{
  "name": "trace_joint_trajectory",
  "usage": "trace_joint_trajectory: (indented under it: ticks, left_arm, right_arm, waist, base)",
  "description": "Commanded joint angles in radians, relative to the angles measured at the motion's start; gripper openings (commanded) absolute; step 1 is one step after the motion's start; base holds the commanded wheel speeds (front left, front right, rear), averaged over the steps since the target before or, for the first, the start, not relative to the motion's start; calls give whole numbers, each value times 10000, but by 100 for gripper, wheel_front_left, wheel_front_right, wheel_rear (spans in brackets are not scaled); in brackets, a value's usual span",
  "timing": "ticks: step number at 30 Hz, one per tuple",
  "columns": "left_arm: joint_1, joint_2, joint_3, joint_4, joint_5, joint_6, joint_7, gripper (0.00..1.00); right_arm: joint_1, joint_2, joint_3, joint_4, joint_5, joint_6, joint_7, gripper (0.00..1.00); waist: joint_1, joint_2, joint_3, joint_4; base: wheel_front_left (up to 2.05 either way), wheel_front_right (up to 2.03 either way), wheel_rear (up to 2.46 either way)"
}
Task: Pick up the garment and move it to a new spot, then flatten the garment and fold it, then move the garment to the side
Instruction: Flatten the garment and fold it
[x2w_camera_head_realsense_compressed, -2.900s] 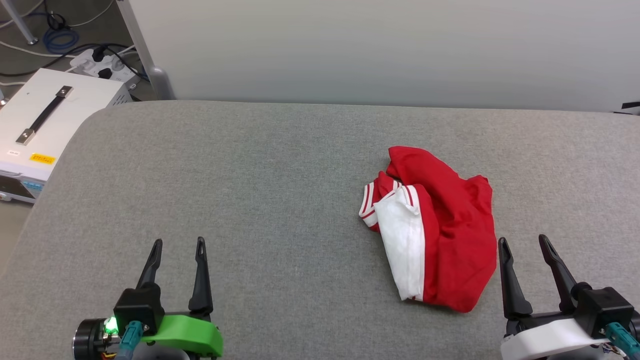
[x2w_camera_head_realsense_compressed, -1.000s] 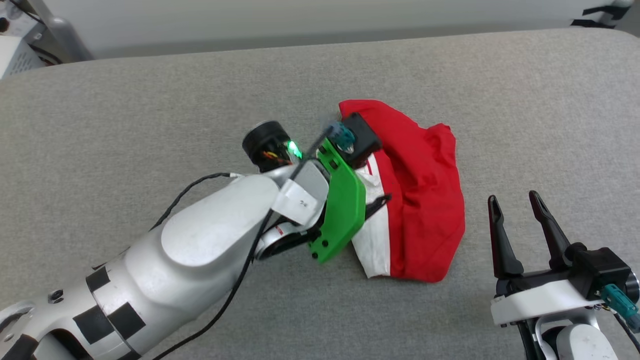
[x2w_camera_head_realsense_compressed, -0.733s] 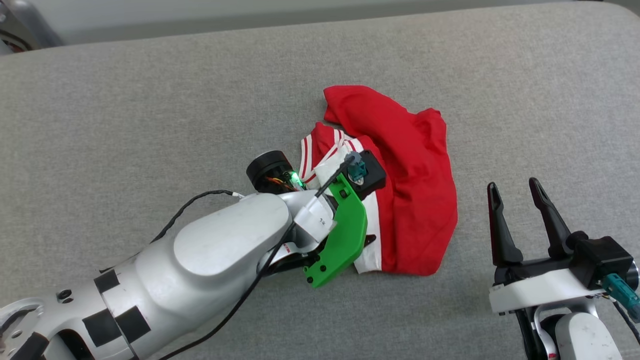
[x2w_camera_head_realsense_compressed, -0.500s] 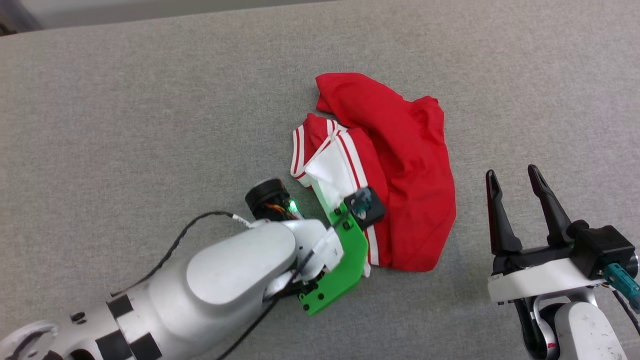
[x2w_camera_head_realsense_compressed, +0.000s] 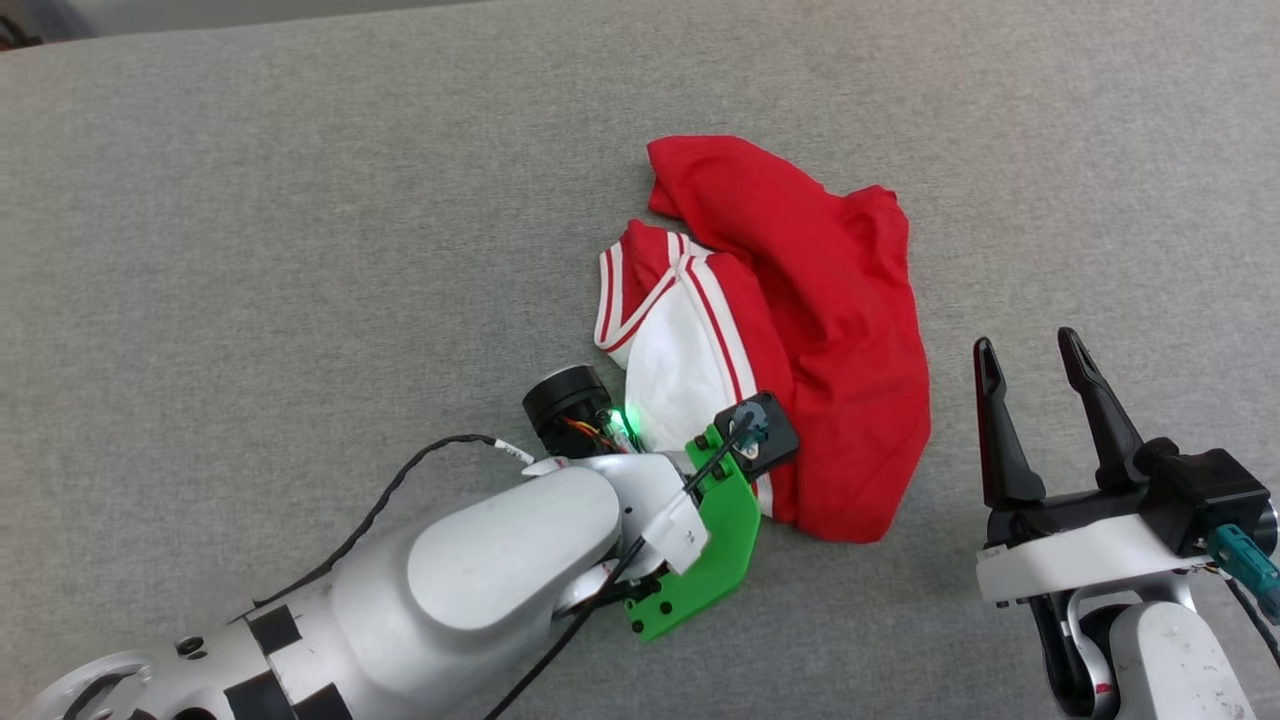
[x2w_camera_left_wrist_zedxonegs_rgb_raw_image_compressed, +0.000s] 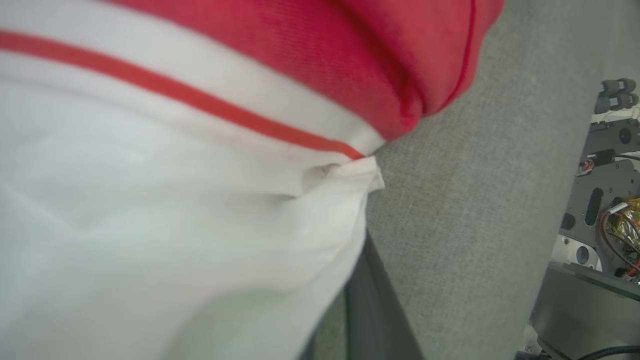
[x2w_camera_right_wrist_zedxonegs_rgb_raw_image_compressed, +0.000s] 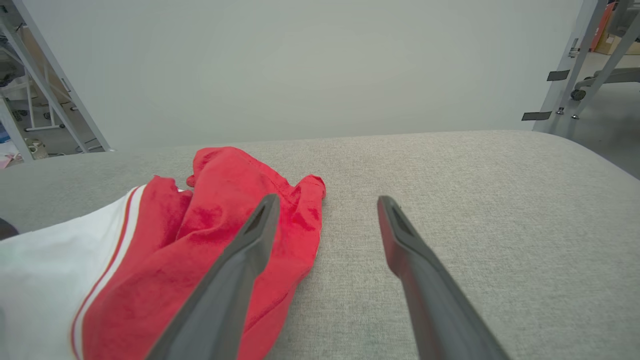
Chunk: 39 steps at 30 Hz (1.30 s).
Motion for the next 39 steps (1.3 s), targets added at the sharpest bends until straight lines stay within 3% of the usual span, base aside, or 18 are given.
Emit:
trace_joint_trajectory:
  ticks: [1, 6, 12, 18, 32, 39]
  left_arm:
    - [250, -56, -141, 206, 21, -27, -226, 0]
    - [81, -299, -142, 304, 18, -27, -1210, 0]
    - [-357, -226, -61, 564, -561, -27, -3341, 0]
    - [-87, 364, 653, 627, -695, 233, -4975, 0]
    - [2481, 2672, 2223, 774, -1953, 1994, -6812, 0]
    - [3868, 3082, 2593, 1965, -2955, 2036, -7193, 0]
  right_arm:
    - [-198, -20, -22, 26, -71, -7, -59, 100]
    - [-105, -20, -103, 35, -147, -7, -59, 100]
    - [147, -20, -242, 53, -209, -7, -59, 100]
    - [425, -20, -380, 11, -255, -7, -59, 100]
    - [665, -20, -463, -1, -401, -7, -59, 100]
    - [824, -20, -455, 52, -476, -7, -59, 100]
  waist:
    - [-1, 0, -71, 141]
    - [-1, 0, -256, 382]
    - [-1, 0, -646, 697]
    - [-1, 0, -1004, 1078]
    - [-1, 0, -1272, 1730]
    - [-1, 0, -1397, 1828]
  base:
    - [0, 0, 0]
    - [0, 0, 0]
    - [0, 0, 0]
    - [0, 0, 0]
    - [0, 0, 0]
    - [0, 0, 0]
